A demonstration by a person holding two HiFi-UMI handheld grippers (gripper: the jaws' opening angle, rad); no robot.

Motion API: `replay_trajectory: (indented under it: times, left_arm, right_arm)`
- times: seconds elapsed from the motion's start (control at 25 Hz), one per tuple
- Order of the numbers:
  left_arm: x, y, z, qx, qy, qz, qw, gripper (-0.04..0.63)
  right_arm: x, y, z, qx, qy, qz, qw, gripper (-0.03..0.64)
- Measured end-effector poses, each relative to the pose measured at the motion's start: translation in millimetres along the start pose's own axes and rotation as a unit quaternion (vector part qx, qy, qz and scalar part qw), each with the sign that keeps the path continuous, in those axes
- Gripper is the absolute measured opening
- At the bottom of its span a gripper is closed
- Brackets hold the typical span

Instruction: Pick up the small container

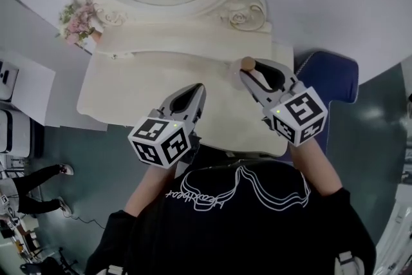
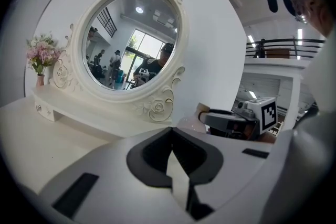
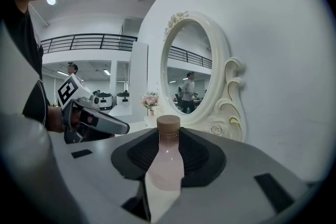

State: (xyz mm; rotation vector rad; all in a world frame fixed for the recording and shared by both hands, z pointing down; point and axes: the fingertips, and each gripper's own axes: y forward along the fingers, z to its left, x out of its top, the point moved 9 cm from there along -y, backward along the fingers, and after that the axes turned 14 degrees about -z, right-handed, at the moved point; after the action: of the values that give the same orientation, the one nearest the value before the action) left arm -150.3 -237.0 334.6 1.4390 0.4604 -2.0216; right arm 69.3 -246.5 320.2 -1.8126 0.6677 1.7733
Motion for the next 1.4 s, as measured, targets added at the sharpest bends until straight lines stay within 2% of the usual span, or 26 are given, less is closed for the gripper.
replay_trajectory:
  times: [0.32,0.84,1.4]
  left_arm:
    - [6,-8,-14,-0.002,0.008,-0.01,0.9999,0.002]
    - [3,-1,-25,-0.014,0.017,-0.007,0.9997,0.002]
    - [4,6,-39,-0.023,0.022,-0.001,0.9995,0.002]
  right_arm:
    - [-5,-20,16,0.015,0.006,0.006,1.0,0.121]
    - [-13,-31,13,0.01,0.029,0.002,1.0,0.121]
    - [-8,-41,5,-0.001,0.032,-0.003,0.999,0.121]
